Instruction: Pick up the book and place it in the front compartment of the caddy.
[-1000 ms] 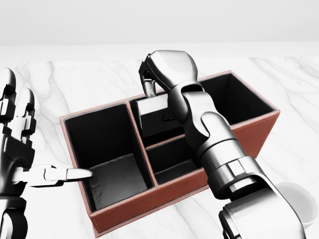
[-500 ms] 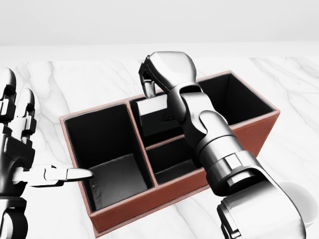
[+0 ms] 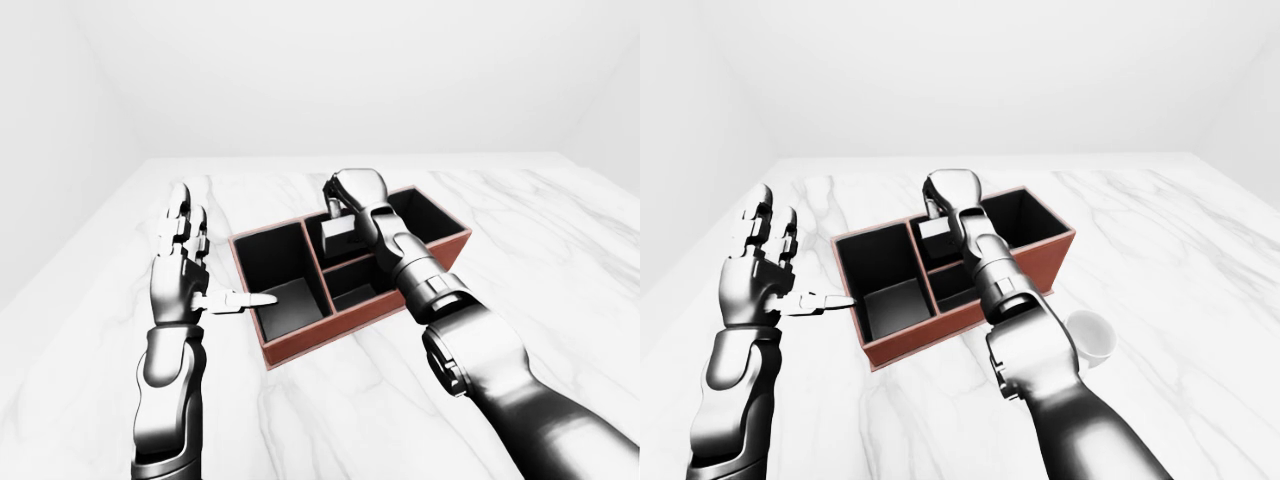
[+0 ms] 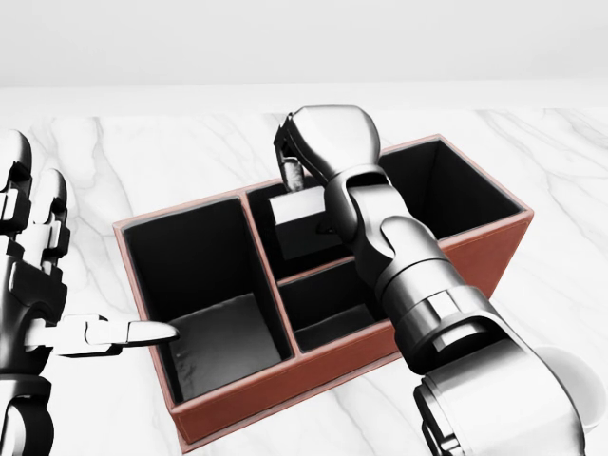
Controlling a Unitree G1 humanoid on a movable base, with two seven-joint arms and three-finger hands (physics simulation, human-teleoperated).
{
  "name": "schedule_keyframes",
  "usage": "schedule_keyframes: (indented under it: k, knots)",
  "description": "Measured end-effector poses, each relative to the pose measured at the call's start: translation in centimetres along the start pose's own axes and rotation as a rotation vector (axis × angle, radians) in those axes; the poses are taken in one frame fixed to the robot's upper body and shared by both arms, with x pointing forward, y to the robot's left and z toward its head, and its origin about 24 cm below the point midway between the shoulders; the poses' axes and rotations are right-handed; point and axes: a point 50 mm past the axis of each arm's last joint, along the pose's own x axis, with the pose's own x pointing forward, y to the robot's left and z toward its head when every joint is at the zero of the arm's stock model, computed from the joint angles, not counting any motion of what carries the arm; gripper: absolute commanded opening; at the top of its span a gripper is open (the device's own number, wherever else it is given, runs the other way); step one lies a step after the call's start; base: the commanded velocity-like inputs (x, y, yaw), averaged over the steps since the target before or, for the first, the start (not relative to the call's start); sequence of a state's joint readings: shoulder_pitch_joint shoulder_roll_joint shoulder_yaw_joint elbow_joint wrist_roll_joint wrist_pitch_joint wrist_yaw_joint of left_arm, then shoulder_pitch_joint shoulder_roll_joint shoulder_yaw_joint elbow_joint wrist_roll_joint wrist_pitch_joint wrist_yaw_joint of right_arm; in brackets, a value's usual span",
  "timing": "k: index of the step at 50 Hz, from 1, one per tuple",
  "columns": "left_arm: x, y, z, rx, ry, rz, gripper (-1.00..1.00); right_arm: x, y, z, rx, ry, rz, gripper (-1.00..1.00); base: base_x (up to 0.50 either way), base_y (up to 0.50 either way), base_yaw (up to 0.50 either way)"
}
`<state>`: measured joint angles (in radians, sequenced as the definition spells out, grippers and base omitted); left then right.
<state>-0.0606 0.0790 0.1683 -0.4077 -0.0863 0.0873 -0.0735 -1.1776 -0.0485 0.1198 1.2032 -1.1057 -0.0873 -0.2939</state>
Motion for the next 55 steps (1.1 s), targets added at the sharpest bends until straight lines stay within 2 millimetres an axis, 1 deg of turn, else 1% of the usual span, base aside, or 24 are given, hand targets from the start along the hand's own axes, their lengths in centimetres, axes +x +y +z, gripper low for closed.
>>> schedule_keyframes:
  k: [19,40,55]
  knots:
    - [0.0,0.0,0.4,0.001,-0.016,0.000,1.00,-0.3,0.7,0.0,-0.022,0.004,-0.017,-1.00,0.00,0.00,0.00]
    - [0.0,0.0,0.2,0.001,-0.010,0.000,1.00,-0.7,1.6,0.0,-0.038,0.004,-0.024,-1.00,0.00,0.00,0.00]
    - [0.0,0.0,0.2,0.000,-0.011,-0.001,1.00,-0.7,1.7,0.2,-0.049,-0.005,-0.034,-1.00,0.00,0.00,0.00]
